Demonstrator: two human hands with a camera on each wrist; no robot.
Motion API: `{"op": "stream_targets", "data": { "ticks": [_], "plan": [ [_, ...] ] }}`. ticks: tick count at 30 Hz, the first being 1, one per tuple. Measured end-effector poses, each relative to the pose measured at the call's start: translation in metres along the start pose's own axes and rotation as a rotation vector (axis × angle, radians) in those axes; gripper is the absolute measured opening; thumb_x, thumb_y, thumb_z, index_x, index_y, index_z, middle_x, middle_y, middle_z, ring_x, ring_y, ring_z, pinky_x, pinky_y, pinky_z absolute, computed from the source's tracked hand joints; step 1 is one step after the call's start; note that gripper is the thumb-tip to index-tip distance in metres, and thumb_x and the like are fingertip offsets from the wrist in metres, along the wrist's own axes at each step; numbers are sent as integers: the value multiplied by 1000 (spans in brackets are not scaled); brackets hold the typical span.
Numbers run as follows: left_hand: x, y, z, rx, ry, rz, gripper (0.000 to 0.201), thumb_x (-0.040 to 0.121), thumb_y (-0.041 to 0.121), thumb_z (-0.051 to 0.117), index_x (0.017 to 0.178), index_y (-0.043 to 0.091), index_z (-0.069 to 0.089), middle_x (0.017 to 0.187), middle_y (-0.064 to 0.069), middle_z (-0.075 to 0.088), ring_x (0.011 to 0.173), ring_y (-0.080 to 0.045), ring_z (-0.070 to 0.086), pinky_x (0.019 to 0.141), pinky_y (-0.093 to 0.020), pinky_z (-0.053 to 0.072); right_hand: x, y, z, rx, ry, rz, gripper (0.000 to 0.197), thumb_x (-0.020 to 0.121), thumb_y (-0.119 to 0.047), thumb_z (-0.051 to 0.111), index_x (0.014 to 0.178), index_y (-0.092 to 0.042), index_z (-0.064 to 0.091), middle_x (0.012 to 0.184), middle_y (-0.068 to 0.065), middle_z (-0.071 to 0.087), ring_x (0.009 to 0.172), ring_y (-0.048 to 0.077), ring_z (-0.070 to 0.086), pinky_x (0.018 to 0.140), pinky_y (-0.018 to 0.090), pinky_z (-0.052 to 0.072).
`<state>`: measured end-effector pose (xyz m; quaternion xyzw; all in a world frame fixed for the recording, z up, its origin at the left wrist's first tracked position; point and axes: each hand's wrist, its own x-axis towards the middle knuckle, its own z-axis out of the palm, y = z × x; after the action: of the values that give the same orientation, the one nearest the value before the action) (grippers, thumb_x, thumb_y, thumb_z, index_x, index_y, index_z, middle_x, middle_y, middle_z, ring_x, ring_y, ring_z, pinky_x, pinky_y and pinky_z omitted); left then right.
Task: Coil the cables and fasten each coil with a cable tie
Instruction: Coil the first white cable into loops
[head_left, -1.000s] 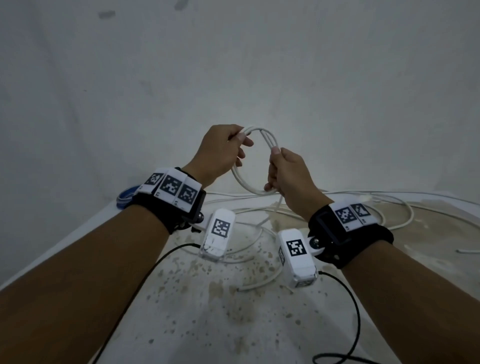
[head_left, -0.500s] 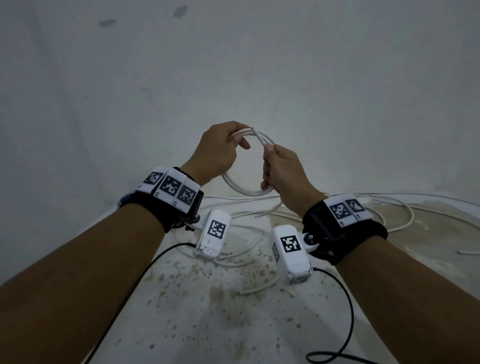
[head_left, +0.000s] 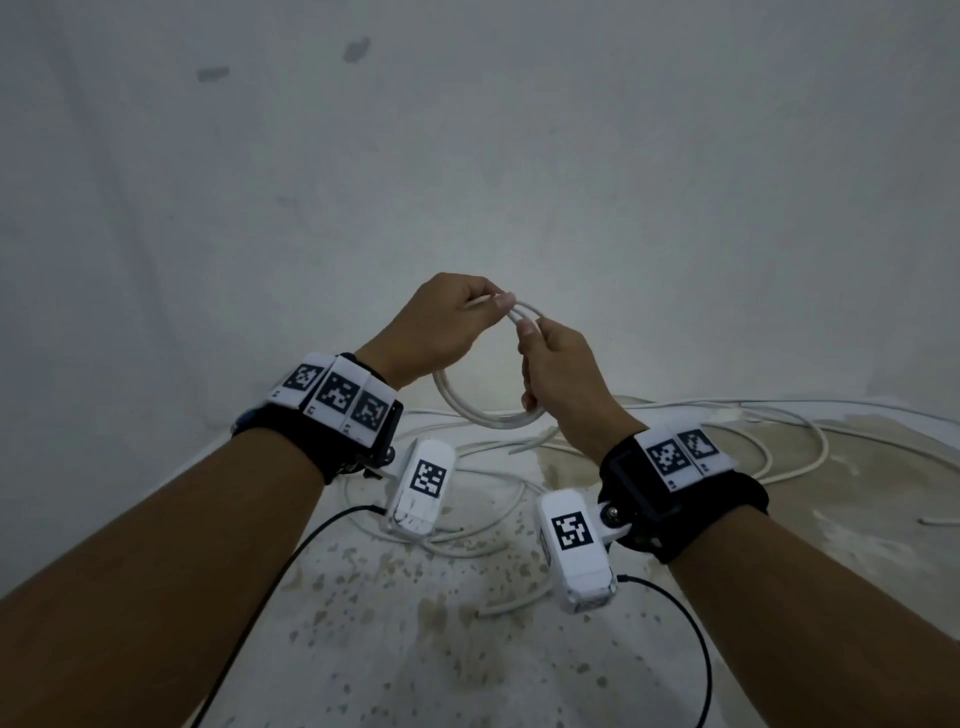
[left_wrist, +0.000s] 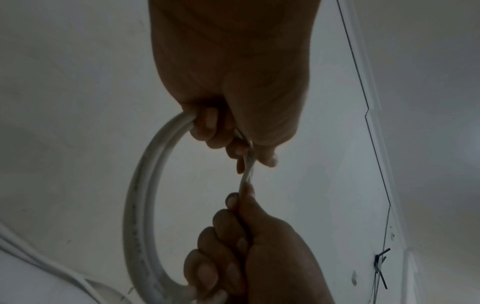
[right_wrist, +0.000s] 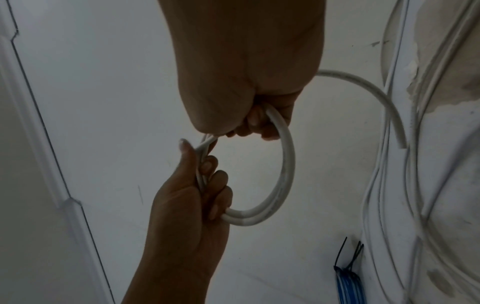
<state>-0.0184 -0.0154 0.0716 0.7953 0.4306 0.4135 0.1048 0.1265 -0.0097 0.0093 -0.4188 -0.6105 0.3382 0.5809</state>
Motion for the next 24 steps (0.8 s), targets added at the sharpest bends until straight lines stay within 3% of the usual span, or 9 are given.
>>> {"op": "stream_targets", "data": {
  "ticks": [3, 8, 11, 15, 17, 20, 22, 24],
  "plan": [
    [1, -3, 3, 35, 79, 44, 28, 97, 33, 57, 92, 12, 75, 52, 9, 45, 47, -4, 39, 52, -18, 32, -2, 1, 3, 24, 18, -21, 35, 103, -34, 44, 77, -11, 50, 58, 5, 47, 41, 16, 45, 44, 28, 44],
    [-1, -4, 7, 40, 139, 22, 35, 99, 33, 54, 83, 9, 72, 50, 8, 41, 46, -4, 37, 55, -26, 33, -5, 0, 5, 69, 20, -20, 35, 103, -32, 46, 76, -11, 53, 56, 4, 45, 43, 16, 42, 43, 27, 43],
    [-3, -6, 9, 13, 162, -29, 37, 100, 36, 51, 73, 19, 69, 52, 4, 40, 46, -5, 34, 55, -28, 33, -6, -4, 3, 241, -37, 89, 35, 103, -32, 46, 77, -10, 56, 48, -4, 39, 41, 13, 36, 45, 27, 40],
    [-6, -6, 16, -81, 220, -101, 33, 100, 38, 50, 82, 22, 73, 56, 1, 42, 45, -4, 34, 54, -26, 32, -7, -9, 2, 394, -13, 142, 33, 104, -26, 46, 76, -12, 56, 47, -6, 33, 41, 11, 27, 40, 23, 27],
    [-7, -5, 19, -109, 213, -108, 34, 98, 39, 53, 84, 19, 75, 53, 6, 40, 46, -6, 34, 54, -26, 31, -6, -6, 2, 338, -1, 102, 34, 104, -26, 46, 74, -13, 55, 47, -5, 34, 40, 10, 27, 39, 22, 26],
    [-9, -6, 20, -103, 220, -120, 34, 98, 38, 54, 86, 16, 76, 42, 12, 35, 43, -5, 32, 52, -25, 29, -8, -5, -1, 201, 6, 77, 40, 103, -33, 46, 74, -10, 62, 50, -2, 45, 40, 13, 39, 41, 24, 37],
    [-10, -8, 19, -106, 242, -146, 34, 99, 37, 54, 85, 15, 76, 38, 12, 35, 40, -4, 34, 54, -25, 30, -9, -5, -9, -72, 145, 28, 48, 102, -41, 43, 75, -8, 65, 60, 1, 59, 51, 17, 54, 49, 25, 42],
    [-11, -12, 18, -104, 242, -153, 35, 99, 37, 53, 84, 16, 76, 38, 12, 35, 41, -3, 36, 57, -26, 32, -3, 0, -21, -403, 382, -84, 41, 101, -41, 44, 80, -11, 62, 78, 2, 65, 74, 21, 60, 59, 27, 38]
  ]
}}
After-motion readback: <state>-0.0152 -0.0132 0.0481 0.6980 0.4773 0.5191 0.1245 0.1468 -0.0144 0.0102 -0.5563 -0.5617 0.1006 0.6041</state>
